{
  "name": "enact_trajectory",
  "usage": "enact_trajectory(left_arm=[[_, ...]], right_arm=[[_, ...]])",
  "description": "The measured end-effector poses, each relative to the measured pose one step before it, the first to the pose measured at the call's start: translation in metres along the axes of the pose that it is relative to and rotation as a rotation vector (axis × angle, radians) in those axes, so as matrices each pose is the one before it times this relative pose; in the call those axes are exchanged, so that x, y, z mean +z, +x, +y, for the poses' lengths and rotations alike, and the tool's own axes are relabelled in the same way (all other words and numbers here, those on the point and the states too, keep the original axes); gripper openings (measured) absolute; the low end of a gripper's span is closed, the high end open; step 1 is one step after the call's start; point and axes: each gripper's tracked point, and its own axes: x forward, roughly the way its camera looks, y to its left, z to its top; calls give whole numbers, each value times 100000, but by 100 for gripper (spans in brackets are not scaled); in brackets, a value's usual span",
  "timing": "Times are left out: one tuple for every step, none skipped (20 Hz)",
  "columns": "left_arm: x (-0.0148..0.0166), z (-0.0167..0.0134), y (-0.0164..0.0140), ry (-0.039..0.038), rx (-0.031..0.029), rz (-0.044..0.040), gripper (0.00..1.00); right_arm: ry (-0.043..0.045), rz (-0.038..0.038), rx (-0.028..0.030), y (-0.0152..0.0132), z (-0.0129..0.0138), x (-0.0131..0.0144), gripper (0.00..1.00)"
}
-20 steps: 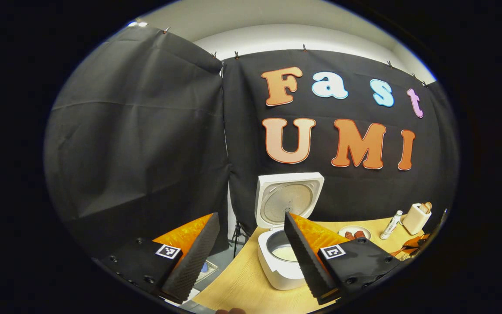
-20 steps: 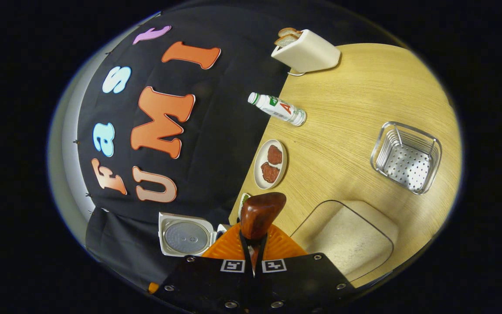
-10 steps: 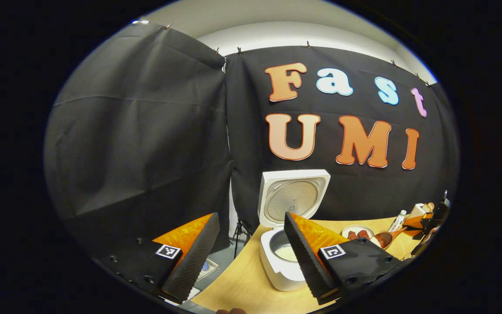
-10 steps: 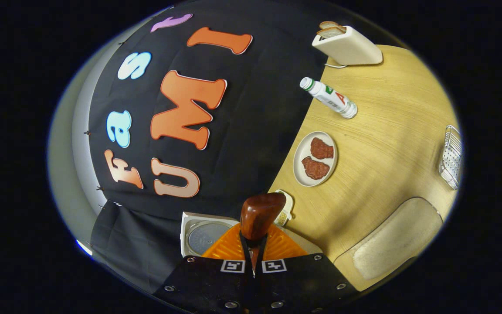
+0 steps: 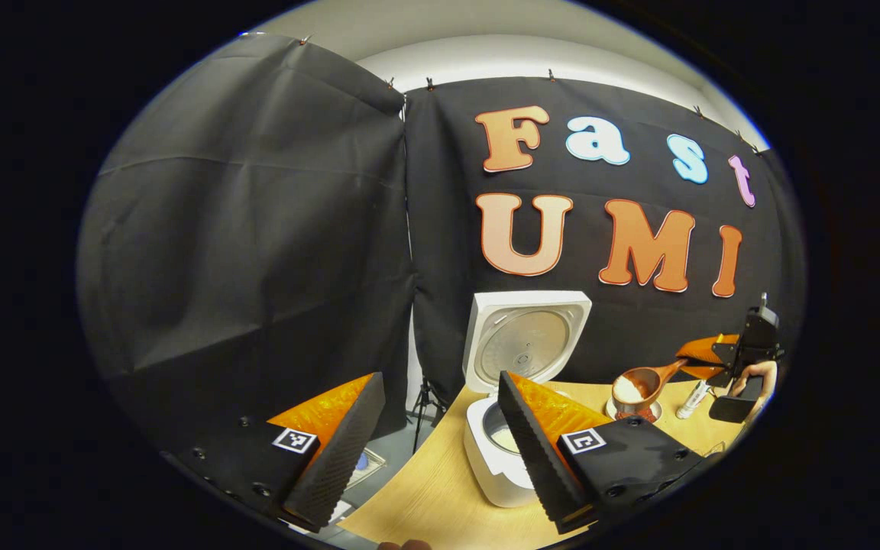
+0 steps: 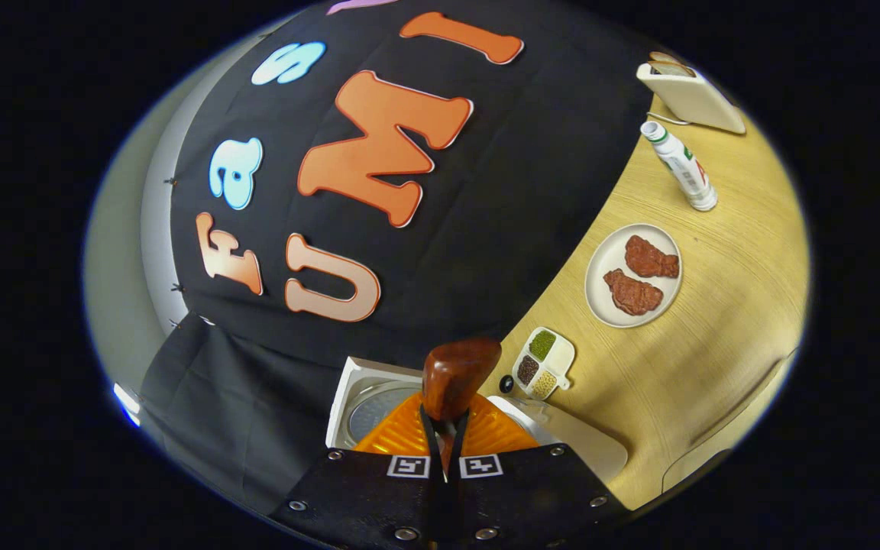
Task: Close the left gripper, press the button to open the rice cooker; take a wooden spoon from the chopstick holder with the right hand, scoop a spoonful of rice and pour it into the rice cooker, then put the wooden spoon back into the chopstick holder.
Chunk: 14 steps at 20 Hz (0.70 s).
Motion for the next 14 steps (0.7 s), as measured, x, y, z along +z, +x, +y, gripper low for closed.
enact_trajectory(left_arm=[[70,317,-7,-531,780,-20,100],[-46,401,50,-571,577,139,100],[-56,365,-66,-483,683,88,100],[-43,272,-49,-184,547,91,100],[-16,289,-39,220,588,28,100],[-13,296,-104,469,388,103,100],[-29,73,-69,713,165,206,100],[-48,323,-74,656,620,-164,100],[73,179,-14,483,576,-225,100],[61,233,-87,276,407,-255,100],[-28,232,-126,38,321,5,100],[-117,61,28,-81,171,312,100],[-122,196,27,-132,345,280,100],[-59,158,-56,-157,431,170,100]], right_arm=[[-2585,26,426,699,789,-217,0],[-2582,39,90,584,713,-140,0],[-2761,-183,46,631,681,-230,0],[-3179,-242,-108,385,551,-125,0],[-3469,-565,-302,460,484,8,0],[-3566,-703,-90,444,383,-88,0],[-3094,-534,-21,392,430,-24,0],[-2978,-170,218,298,489,-184,0],[-2715,-124,433,279,465,-159,0],[-2730,-322,251,225,433,-12,0],[-2970,-260,134,104,401,-166,0],[-3221,-397,72,149,316,-60,0],[-3455,-374,40,34,263,-118,0],[-3705,-128,200,121,150,-209,0]])
